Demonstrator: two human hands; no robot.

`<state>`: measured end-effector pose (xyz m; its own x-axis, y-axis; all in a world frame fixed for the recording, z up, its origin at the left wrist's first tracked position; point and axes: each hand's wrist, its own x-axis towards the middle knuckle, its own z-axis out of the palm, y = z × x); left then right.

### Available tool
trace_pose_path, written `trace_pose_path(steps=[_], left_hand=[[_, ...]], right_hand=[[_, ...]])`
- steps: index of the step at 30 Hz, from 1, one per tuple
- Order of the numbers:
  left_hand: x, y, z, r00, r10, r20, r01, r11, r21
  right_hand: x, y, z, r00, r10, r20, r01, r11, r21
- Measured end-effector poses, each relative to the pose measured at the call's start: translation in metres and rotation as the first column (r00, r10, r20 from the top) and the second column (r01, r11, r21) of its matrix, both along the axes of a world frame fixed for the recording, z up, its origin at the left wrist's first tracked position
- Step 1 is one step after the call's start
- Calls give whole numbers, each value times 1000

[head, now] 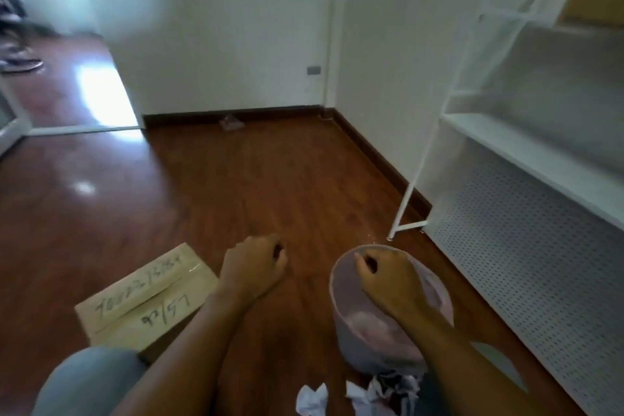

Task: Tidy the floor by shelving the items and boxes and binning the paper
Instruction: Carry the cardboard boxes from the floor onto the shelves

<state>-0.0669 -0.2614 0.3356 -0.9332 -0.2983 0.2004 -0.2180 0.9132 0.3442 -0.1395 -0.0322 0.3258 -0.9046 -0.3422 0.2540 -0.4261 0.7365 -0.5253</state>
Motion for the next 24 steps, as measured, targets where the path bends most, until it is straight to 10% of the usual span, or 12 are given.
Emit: trace_pose_path(steps=[13, 18, 24], left_hand=[[127, -226, -139, 843, 461, 276, -520, 830, 203], [137, -261, -218, 600, 549, 582, -782, 556, 281], [143, -268, -311, 431, 416, 801, -883, 14, 469]], right_hand=[[4, -263, -136, 867, 348, 357, -415, 901, 129], [-2, -315, -201, 753, 203, 626, -390, 904, 176], [-25, -338, -265, 537, 74, 840, -323, 938, 124]])
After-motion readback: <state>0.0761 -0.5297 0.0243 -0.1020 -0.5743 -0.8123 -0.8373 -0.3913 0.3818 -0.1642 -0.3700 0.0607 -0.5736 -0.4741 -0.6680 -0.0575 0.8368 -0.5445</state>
